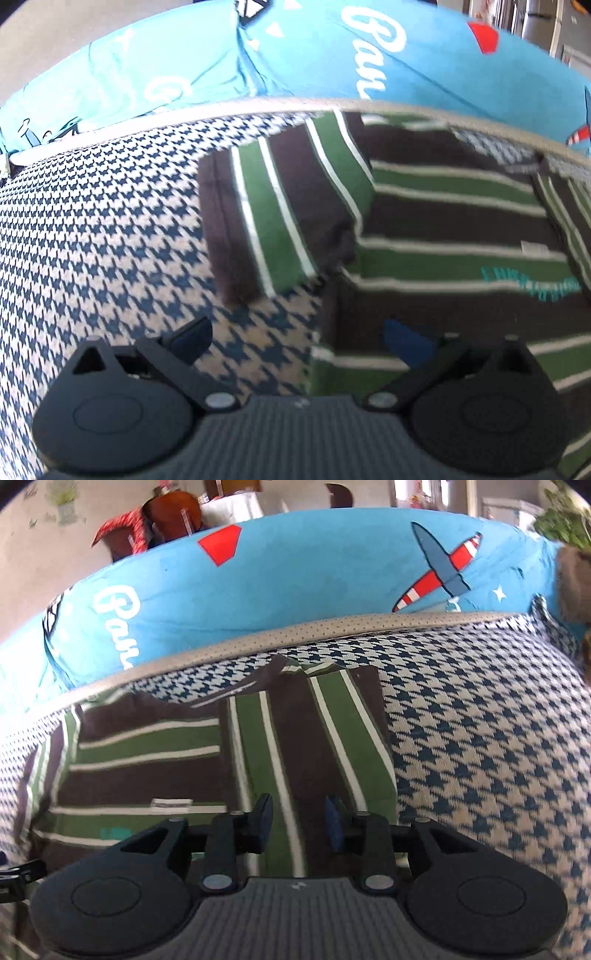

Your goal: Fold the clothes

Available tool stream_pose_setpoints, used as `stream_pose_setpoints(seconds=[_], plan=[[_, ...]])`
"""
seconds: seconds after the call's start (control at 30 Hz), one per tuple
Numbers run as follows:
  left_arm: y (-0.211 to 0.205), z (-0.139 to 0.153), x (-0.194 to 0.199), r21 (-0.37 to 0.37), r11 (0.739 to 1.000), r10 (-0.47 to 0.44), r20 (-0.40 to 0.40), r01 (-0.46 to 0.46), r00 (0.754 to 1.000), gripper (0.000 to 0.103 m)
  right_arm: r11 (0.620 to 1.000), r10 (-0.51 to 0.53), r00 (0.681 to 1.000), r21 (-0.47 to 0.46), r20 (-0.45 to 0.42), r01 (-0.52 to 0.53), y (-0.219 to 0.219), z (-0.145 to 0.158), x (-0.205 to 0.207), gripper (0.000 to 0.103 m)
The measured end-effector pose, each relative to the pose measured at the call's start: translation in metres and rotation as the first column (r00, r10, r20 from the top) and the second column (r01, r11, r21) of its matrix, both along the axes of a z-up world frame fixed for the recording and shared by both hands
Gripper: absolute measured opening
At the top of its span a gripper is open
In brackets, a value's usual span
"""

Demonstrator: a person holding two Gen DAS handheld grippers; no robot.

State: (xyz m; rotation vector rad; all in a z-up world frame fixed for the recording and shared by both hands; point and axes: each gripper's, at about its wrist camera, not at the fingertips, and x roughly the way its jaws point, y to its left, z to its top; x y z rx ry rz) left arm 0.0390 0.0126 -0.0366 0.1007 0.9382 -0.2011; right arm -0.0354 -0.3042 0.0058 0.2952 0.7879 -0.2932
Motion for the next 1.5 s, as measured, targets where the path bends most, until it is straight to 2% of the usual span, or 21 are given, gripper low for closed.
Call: stream_pose_setpoints(seconds=[0.13,0.23,0.3,0.4,0.5,0.53,0.6,0.7,1.03,1.1,1.17,1.23,1.33,1.37,1.5], plan=[[0.023,0.004,0.018,-0.040,0.998,0.046,0.018,-0.046,0.999,0.103,0.998,-0.036,0.999,0.044,0.030,0.034,0.015,0.014,-0.013,0.032],[0.038,0.003,0.036,-0.072,0.994,0.083,0.008,-0.082,0.997,0.103,0.995,-0.035,0.997,0.100,0.064,0.028,0.025,0.019,-0.022,0.033],[0.044,0.001,0.044,-0.087,0.992,0.096,0.000,-0.095,0.995,0.101,0.994,-0.017,0.997,0.106,0.078,0.009,0.032,0.021,-0.024,0.033],[0.054,-0.001,0.057,-0.108,0.988,0.113,-0.012,-0.114,0.993,0.097,0.997,0.020,0.997,0.067,0.075,-0.025,0.041,0.020,-0.021,0.034],[0.062,-0.008,0.067,-0.141,0.981,0.126,-0.041,-0.130,0.991,0.083,0.998,0.020,0.997,0.052,0.068,-0.024,0.044,0.019,-0.019,0.034],[0.064,-0.010,0.069,-0.145,0.981,0.127,-0.043,-0.132,0.991,0.078,0.998,0.019,0.998,0.063,0.067,-0.023,0.042,0.019,-0.018,0.034],[0.064,-0.012,0.072,-0.147,0.981,0.122,-0.035,-0.126,0.992,0.078,0.996,0.013,0.998,0.084,0.067,-0.019,0.039,0.019,-0.017,0.034],[0.062,-0.012,0.077,-0.154,0.982,0.106,-0.027,-0.109,0.994,0.071,0.995,0.011,0.998,0.099,0.065,-0.017,0.037,0.018,-0.016,0.034],[0.046,-0.018,0.097,-0.212,0.975,0.070,-0.010,-0.071,0.997,0.069,0.994,0.022,0.998,0.106,0.063,-0.029,0.037,0.017,-0.013,0.034],[0.044,-0.017,0.099,-0.217,0.974,0.069,-0.003,-0.068,0.998,0.065,0.994,0.024,0.998,0.102,0.061,-0.030,0.037,0.017,-0.013,0.034],[0.042,-0.017,0.100,-0.211,0.975,0.066,0.008,-0.063,0.998,0.049,0.994,0.024,0.998,0.103,0.057,-0.030,0.036,0.016,-0.012,0.034],[0.041,-0.015,0.100,-0.228,0.971,0.072,0.008,-0.069,0.997,0.042,0.994,0.021,0.998,0.107,0.055,-0.027,0.034,0.016,-0.011,0.034],[0.043,-0.014,0.101,-0.257,0.963,0.086,0.002,-0.082,0.996,0.022,0.993,0.016,0.998,0.114,0.056,-0.022,0.033,0.016,-0.011,0.034],[0.043,-0.014,0.100,-0.262,0.961,0.089,0.003,-0.085,0.996,0.019,0.993,0.015,0.998,0.116,0.055,-0.022,0.033,0.016,-0.011,0.034],[0.040,-0.013,0.097,-0.254,0.963,0.094,0.016,-0.087,0.995,0.018,0.993,0.016,0.998,0.119,0.053,-0.023,0.033,0.016,-0.010,0.034]])
